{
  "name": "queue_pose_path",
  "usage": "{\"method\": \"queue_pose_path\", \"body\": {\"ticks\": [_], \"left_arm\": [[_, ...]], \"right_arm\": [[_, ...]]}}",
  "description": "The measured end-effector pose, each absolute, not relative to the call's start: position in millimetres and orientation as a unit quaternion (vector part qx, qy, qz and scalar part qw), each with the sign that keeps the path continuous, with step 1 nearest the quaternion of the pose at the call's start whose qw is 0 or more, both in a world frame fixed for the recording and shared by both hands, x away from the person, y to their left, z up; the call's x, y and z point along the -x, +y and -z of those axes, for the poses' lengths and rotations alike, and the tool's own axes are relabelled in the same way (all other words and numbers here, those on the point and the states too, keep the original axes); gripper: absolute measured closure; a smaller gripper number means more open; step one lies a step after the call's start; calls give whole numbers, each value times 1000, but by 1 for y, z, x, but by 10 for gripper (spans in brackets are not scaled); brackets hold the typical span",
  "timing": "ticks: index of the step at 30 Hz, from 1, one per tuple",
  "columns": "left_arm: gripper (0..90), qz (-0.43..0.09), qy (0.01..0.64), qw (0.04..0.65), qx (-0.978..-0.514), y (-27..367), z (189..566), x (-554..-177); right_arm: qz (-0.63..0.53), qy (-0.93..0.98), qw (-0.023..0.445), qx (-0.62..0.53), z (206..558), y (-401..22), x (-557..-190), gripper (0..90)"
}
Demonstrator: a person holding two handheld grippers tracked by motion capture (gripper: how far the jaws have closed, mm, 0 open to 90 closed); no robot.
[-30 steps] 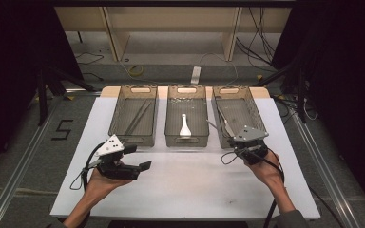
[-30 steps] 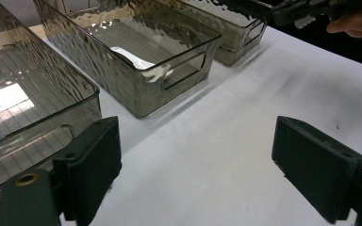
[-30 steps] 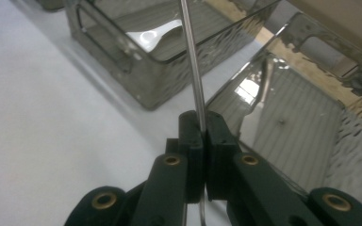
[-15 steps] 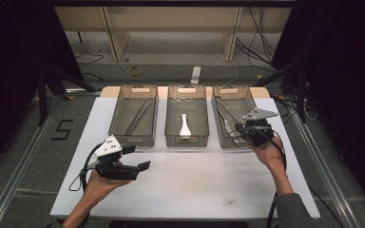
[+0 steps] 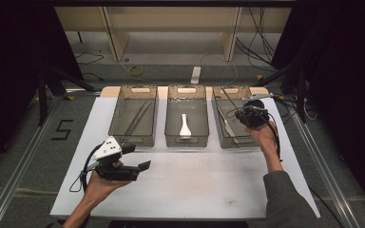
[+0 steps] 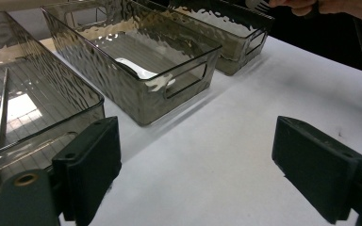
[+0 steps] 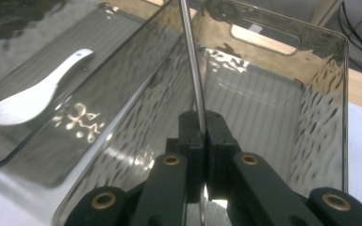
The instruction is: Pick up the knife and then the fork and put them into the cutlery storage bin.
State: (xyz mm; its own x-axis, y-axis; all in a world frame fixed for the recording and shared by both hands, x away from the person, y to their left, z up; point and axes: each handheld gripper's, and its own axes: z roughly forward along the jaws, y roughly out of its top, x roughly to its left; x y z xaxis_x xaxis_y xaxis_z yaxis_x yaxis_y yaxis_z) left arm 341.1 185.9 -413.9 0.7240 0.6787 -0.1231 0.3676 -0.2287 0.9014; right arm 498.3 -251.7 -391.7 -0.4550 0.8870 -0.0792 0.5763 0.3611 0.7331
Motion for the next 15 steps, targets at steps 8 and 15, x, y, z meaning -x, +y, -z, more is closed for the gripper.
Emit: {"method": "queue_pose_path", "body": {"ticks": [8, 15], "left_arm": [[155, -150, 346, 532, -758, 190, 412, -341], [156, -154, 350, 525, -761, 189, 413, -341]], "right_arm": [[-307, 783, 221, -493, 401, -249, -519, 878], [-301, 781, 206, -506, 410, -246, -527, 878]]}}
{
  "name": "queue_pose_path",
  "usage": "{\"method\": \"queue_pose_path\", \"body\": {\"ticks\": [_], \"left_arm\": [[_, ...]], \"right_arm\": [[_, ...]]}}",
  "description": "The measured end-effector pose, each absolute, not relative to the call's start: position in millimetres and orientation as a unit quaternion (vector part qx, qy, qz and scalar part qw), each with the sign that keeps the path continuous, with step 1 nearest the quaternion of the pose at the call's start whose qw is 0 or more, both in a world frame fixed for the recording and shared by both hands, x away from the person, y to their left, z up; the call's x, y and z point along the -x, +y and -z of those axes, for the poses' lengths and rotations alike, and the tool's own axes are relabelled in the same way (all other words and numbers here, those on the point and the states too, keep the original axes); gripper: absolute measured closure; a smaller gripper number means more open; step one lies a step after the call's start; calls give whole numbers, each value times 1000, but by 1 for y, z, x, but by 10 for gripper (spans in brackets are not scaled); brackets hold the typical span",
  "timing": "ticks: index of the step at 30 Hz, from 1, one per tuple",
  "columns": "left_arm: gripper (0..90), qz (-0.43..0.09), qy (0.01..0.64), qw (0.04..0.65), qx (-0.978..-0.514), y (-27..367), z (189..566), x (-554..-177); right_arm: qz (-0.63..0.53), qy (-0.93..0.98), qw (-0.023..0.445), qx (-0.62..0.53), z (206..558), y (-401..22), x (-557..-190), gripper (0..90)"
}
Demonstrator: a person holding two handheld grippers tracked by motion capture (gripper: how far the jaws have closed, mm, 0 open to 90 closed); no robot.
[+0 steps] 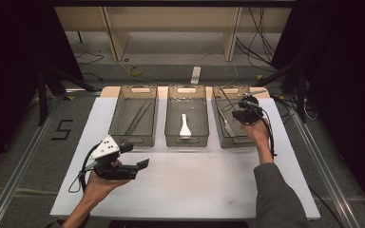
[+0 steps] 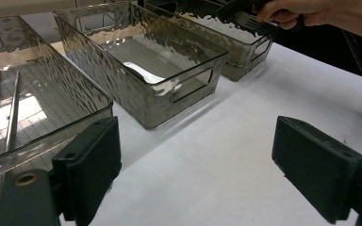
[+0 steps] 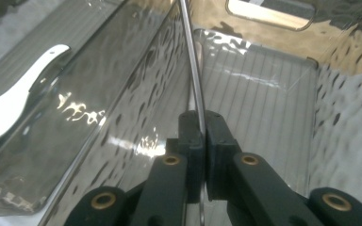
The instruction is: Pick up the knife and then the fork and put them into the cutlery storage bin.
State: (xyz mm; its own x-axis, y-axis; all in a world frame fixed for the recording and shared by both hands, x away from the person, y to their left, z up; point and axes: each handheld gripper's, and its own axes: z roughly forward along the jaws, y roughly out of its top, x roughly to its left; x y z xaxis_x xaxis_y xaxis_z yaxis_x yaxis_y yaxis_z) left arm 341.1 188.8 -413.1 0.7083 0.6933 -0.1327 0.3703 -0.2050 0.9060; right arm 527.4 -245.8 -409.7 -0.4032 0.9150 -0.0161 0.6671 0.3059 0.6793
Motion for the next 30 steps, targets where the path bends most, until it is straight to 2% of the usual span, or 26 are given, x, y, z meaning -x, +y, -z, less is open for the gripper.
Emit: {"method": "queue_pose_path", "body": {"ticks": [16, 19, 26, 30], "left_arm": [[153, -149, 345, 525, -764, 187, 413, -341], [152, -149, 343, 525, -764, 187, 413, -341], [150, -149, 343, 525, -765, 187, 413, -341], [149, -149, 344, 525, -764, 187, 413, -341]], "right_arm": [[-272, 778, 186, -535, 424, -239, -537, 861], [-284, 766, 179, -548, 424, -238, -538, 700], [-301, 770, 177, -534, 414, -236, -533, 554], [-323, 772, 182, -516, 409, -235, -522, 506]]}}
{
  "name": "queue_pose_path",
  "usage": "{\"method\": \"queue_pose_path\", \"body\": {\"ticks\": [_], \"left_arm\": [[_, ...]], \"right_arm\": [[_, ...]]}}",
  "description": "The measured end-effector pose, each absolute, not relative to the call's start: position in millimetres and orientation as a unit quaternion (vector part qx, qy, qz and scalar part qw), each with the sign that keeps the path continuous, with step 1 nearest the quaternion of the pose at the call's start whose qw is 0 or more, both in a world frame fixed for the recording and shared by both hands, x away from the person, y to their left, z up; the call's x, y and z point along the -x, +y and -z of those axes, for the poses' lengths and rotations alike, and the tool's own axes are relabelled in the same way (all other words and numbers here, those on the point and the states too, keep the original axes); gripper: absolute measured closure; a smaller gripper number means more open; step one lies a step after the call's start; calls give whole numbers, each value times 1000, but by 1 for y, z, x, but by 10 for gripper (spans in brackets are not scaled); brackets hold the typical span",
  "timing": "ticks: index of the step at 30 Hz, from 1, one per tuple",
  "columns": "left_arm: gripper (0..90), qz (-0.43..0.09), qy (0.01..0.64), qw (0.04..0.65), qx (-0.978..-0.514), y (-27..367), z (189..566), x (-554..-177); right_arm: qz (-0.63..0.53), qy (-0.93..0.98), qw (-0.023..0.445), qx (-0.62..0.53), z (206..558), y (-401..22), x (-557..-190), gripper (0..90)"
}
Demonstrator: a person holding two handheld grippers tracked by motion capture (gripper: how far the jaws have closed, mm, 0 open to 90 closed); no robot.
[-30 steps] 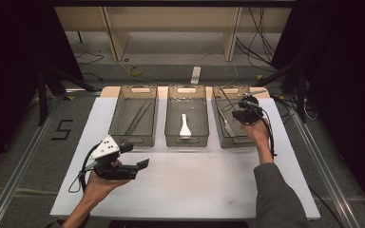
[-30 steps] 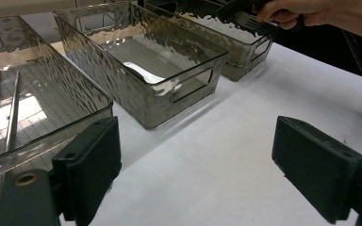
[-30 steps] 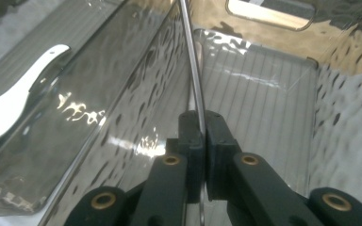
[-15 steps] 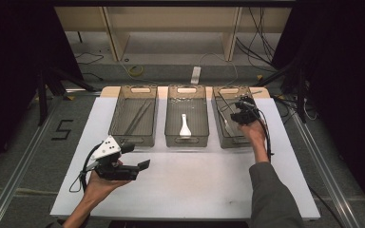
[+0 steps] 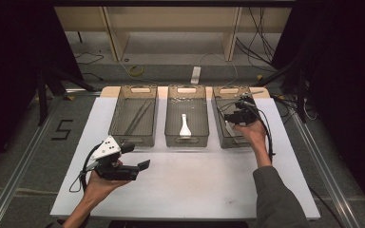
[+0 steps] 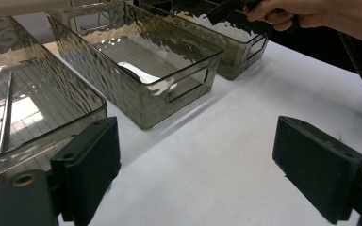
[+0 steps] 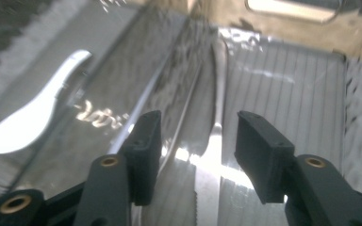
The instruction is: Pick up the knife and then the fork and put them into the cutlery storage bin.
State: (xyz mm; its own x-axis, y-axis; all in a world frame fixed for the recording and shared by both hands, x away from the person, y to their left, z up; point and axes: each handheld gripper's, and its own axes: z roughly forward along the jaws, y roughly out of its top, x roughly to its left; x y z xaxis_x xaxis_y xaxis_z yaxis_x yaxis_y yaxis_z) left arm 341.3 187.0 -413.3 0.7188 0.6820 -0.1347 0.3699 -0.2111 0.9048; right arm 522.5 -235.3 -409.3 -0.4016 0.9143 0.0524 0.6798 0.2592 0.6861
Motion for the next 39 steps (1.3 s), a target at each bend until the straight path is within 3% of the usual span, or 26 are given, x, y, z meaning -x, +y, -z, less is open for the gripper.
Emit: {"method": "queue_pose_path", "body": {"ticks": [13, 39], "left_arm": [[146, -142, 345, 527, -764, 187, 414, -342], [146, -132, 343, 530, -764, 184, 414, -345]], "right_arm": [[-411, 763, 162, -472, 389, -229, -483, 368], [-493, 758, 161, -397, 395, -213, -402, 307]]}}
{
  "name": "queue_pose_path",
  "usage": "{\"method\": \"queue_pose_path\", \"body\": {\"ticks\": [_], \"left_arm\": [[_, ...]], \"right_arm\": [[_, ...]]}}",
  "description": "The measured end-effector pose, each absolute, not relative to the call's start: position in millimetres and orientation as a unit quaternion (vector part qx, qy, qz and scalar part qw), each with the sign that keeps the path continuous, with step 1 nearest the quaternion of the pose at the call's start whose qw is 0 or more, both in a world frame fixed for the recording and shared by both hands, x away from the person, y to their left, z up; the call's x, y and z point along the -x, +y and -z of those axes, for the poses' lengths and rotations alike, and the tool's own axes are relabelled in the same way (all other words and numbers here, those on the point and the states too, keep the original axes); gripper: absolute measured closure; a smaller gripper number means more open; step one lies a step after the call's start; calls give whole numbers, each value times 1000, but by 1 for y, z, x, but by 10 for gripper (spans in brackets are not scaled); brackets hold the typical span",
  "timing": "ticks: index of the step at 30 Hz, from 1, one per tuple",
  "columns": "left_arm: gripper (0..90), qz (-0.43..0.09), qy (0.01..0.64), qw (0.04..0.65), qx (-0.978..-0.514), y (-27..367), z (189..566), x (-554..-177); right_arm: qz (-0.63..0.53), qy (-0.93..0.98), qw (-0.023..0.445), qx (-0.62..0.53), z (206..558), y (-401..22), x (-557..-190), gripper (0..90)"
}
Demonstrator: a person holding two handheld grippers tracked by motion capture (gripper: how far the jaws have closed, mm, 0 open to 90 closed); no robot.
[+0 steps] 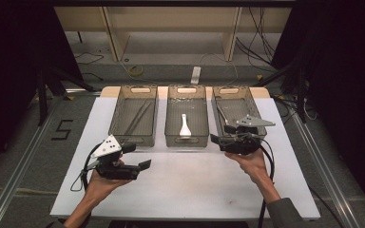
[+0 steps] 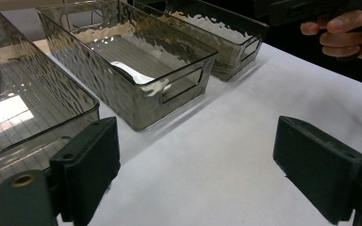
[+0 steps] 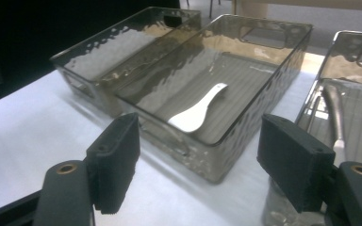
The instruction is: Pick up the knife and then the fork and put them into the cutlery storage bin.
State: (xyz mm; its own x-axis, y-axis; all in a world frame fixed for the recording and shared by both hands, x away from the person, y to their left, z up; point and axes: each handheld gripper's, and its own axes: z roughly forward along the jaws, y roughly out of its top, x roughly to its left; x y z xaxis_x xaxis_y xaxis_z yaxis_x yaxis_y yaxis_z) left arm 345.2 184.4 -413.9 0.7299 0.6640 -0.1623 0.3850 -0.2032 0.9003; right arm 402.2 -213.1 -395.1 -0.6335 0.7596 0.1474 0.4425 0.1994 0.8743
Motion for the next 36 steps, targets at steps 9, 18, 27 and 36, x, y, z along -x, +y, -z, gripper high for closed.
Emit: {"method": "queue_pose_path", "body": {"ticks": [9, 18, 27, 36], "left_arm": [[145, -127, 341, 533, -764, 184, 414, -346], [143, -122, 335, 534, -767, 182, 414, -346], [143, -119, 334, 541, -763, 184, 413, -344], [143, -102, 336, 548, -759, 184, 412, -341]], "right_arm": [[-504, 759, 151, -385, 403, -214, -386, 289], [-520, 754, 142, -375, 405, -217, -367, 273], [-527, 750, 143, -372, 412, -227, -345, 262], [-531, 746, 149, -374, 421, -234, -330, 259]]}}
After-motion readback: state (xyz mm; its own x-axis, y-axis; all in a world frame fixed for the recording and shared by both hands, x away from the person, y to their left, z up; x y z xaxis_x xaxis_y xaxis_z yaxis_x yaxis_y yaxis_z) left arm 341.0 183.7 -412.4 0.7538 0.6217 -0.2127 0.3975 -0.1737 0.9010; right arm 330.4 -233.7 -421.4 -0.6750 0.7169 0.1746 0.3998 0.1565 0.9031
